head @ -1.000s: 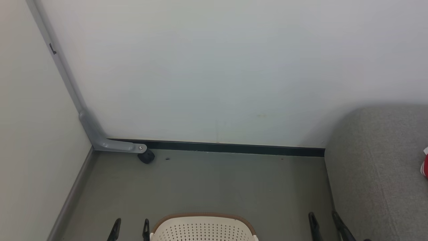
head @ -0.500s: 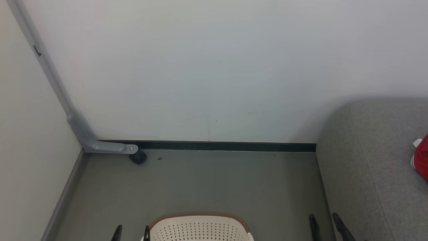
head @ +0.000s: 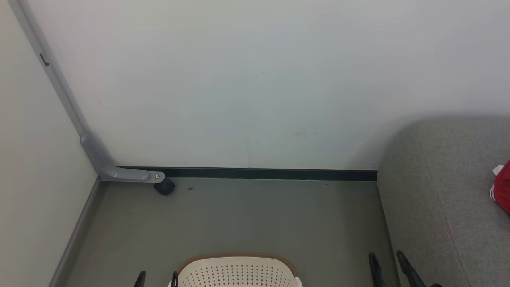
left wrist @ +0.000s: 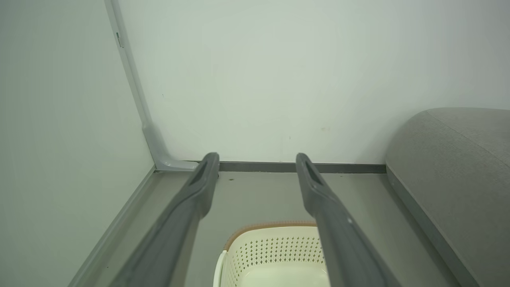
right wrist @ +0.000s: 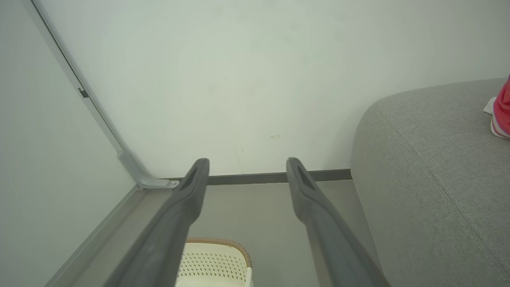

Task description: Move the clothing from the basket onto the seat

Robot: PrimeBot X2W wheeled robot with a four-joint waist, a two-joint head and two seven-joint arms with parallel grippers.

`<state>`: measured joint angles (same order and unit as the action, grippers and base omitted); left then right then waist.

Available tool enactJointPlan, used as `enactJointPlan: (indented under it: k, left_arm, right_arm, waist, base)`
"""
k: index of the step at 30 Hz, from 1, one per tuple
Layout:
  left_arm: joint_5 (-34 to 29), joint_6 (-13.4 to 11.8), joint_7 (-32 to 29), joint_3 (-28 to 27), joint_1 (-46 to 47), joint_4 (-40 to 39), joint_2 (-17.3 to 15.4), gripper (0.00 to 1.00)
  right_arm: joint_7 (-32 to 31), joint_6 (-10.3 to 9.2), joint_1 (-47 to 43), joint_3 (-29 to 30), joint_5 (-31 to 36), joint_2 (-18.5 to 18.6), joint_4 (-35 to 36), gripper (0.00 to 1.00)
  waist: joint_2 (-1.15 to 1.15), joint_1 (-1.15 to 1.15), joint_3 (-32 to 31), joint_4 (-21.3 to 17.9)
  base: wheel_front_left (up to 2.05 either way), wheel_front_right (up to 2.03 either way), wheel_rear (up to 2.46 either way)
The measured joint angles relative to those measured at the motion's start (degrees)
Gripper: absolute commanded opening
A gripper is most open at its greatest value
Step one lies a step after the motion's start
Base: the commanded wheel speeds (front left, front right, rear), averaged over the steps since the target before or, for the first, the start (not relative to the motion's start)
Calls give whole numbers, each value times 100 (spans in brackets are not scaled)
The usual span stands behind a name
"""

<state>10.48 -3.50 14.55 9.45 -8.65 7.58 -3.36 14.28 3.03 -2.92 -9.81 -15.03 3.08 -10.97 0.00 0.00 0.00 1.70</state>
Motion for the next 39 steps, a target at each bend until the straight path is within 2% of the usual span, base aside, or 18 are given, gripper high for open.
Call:
enactJointPlan:
  k: [5, 9, 12, 19, 24, 25, 33, 39]
  left_arm:
    - [110, 68, 0, -49, -1, -1, 5, 100]
    - [352, 328, 0, -43, -11, -19, 5, 100]
    - [398, 398, 0, -52, -11, -44, 8, 100]
    - [470, 409, 0, -70, -11, -68, 8, 100]
    - [746, 454, 0, -75, -11, -76, 9, 100]
    - [772, 456, 0, -76, -11, -78, 9, 0]
    - [791, 453, -18, -60, -49, 298, 9, 0]
    - [1174, 459, -136, -133, -37, 332, 9, 0]
  right_arm:
    - [1, 2, 0, -1, 4, -3, -13, 100]
    - [0, 34, 3, -1, 65, -5, -29, 100]
    - [0, 35, 4, 14, 71, -8, -33, 100]
    - [0, 53, 4, 40, 93, -10, -35, 100]
    - [0, 60, 6, 41, 94, -12, -43, 100]
    - [0, 62, 6, 42, 94, -13, -44, 0]
    - [-23, 67, -198, 26, 42, -36, -422, 0]
    - [-143, 67, -185, 136, -349, -40, -426, 0]
  waist:
    - [0, 0, -5, -1]
    - [0, 0, -7, -5]
    - [0, 0, -5, -8]
    - [0, 0, 4, -13]
    - [0, 0, 8, -13]
    - [0, 0, 8, -13]
    - [0, 0, 10, -16]
    - [0, 0, 10, -27]
  base:
    - [0, 0, 0]
    - [0, 0, 0]
    - [0, 0, 0]
    - [0, 0, 0]
    - [0, 0, 0]
    - [0, 0, 0]
    - [0, 0, 0]
    - [0, 0, 0]
